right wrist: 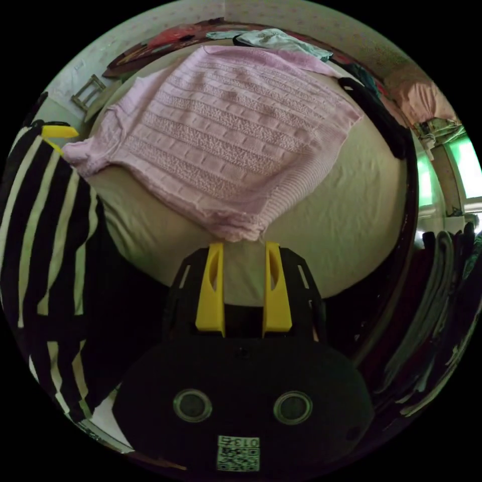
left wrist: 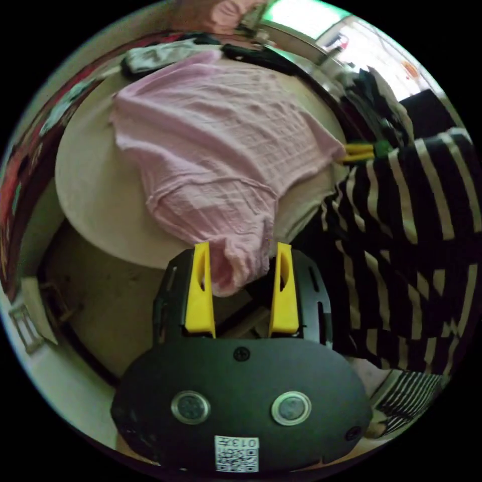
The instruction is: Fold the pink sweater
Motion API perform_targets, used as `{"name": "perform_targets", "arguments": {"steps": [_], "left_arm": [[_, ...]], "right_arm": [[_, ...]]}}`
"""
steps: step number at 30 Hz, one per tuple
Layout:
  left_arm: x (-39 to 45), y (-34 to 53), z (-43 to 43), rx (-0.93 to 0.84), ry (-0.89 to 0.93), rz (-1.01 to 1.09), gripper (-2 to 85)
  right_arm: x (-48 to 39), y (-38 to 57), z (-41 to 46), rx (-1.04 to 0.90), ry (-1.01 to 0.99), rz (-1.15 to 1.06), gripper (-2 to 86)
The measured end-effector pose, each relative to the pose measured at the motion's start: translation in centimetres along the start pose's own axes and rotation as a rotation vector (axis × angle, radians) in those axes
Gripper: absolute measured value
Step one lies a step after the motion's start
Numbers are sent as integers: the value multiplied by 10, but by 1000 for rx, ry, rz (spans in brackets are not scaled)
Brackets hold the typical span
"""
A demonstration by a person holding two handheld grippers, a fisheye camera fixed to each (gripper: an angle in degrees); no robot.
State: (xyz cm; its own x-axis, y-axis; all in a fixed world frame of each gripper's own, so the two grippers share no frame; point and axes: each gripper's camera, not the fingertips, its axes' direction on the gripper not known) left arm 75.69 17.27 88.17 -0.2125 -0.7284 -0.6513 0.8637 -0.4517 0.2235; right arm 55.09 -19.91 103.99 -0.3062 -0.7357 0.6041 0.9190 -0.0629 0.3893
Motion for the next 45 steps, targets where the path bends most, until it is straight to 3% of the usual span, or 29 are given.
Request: {"name": "perform_targets", "arguments": {"steps": [4,8,11,17,22,27,31,37,40,43,45], "left_arm": [[36,8,46,-154,-136,190,182],[30,22,90,-316,-245,171,59],[14,29,90,-323,-168,104,39],[-4,46,50,-212,-67,148,30],[-22,61,89,-279,70,101,39],[-39,89,131,-335,79,29,78],[-70,131,120,-160,128,-150,136],[-61,138,140,-121,-70,-4,194],[-65,139,161,-180,-210,48,156],[-83,130,178,-266,-99,41,49],[-91,130,175,-274,-42,54,43]], "right_arm": [[-18,-2,9,41,57,-1,88],[-31,-11,14,43,99,3,49],[-42,-18,6,57,187,-38,39],[-70,5,-31,123,559,-206,19],[-100,31,19,15,515,-237,16],[-124,25,63,-90,505,-231,25],[-117,24,54,-110,415,-101,67],[-138,0,47,-33,375,-184,74],[-143,-18,57,-51,356,-178,62],[-144,-32,64,-92,337,-191,30],[-142,-37,64,-97,337,-180,20]]}}
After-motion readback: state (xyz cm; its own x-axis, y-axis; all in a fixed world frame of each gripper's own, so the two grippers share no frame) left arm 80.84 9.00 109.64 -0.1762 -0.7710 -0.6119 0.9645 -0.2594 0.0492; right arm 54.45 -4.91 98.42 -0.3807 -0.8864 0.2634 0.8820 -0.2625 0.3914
